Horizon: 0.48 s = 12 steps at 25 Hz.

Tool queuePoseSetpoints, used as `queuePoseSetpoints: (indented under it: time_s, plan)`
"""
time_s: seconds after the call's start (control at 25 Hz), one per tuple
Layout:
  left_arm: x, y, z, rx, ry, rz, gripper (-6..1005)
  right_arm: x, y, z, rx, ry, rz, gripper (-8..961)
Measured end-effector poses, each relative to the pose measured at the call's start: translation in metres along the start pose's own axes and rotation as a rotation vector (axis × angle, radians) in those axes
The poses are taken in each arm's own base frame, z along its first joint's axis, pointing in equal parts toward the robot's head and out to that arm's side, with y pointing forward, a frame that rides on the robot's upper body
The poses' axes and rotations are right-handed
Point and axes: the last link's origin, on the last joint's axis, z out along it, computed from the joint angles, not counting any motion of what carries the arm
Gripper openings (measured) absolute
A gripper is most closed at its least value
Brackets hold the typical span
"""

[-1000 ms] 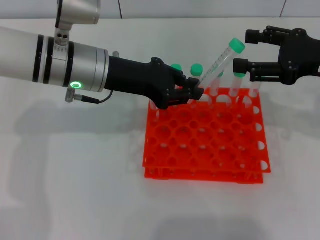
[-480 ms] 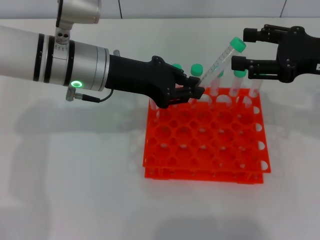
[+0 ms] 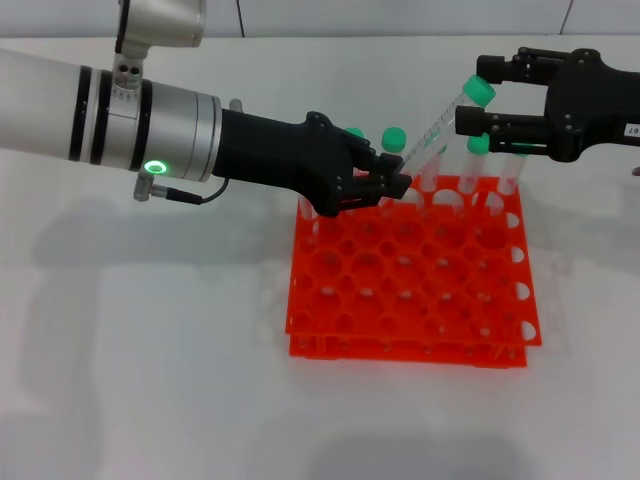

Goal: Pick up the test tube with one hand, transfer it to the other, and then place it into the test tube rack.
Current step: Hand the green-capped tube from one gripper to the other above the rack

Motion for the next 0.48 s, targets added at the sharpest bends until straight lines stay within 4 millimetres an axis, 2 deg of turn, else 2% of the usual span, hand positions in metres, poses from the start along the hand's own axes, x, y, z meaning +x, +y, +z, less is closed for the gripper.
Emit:
queuePoseSetpoints:
  time_s: [0.16,0.48]
  plan:
    - [0.001,0.0,0.0007,-0.002,0.0,0.002,173,0.0011,-0.0004,0.0017,-0.004,0.0,0.007,705]
    - [0.001,0.0,0.0016,-0.002,-0.001,0.001,172,0.0012,-0.0006,0.0018,-0.003,0.0,0.006,607]
